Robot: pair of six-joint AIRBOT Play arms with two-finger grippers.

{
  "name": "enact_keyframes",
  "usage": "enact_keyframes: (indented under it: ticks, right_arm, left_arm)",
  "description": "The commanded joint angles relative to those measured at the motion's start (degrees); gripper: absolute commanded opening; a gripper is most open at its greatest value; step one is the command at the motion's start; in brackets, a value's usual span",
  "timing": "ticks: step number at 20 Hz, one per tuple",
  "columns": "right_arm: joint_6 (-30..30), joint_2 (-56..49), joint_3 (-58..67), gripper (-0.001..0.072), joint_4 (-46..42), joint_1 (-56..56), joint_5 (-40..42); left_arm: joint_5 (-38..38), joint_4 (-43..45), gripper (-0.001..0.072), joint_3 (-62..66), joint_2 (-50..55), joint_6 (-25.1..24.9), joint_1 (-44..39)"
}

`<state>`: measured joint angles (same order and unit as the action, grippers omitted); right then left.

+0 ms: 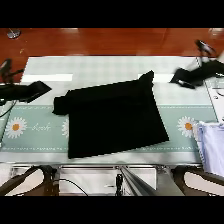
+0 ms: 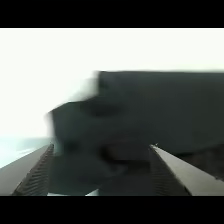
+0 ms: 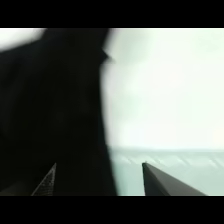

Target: Fold the shirts.

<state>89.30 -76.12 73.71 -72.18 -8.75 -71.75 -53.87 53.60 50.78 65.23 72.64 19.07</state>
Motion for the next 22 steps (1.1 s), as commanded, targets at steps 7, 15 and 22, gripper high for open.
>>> enact_keyframes:
  ticks: [7,15,22]
  right_arm:
    - [-8.6,27.3,-45.0,0.0623,16.9,-12.2,2.3]
    - [-5.0,31.9,-47.6,0.0623,18.0,-4.6,2.9]
    - [-4.6,31.9,-47.6,0.0623,17.7,-4.6,0.3]
  left_arm:
    - [-3.6,-1.5,0.0702,-10.0,4.7,-0.2,4.9]
    - [-1.2,-17.3,0.0702,-7.6,15.8,-7.8,-3.3]
    - [-1.8,-17.2,0.0602,2.8,21.6,-8.1,-12.6]
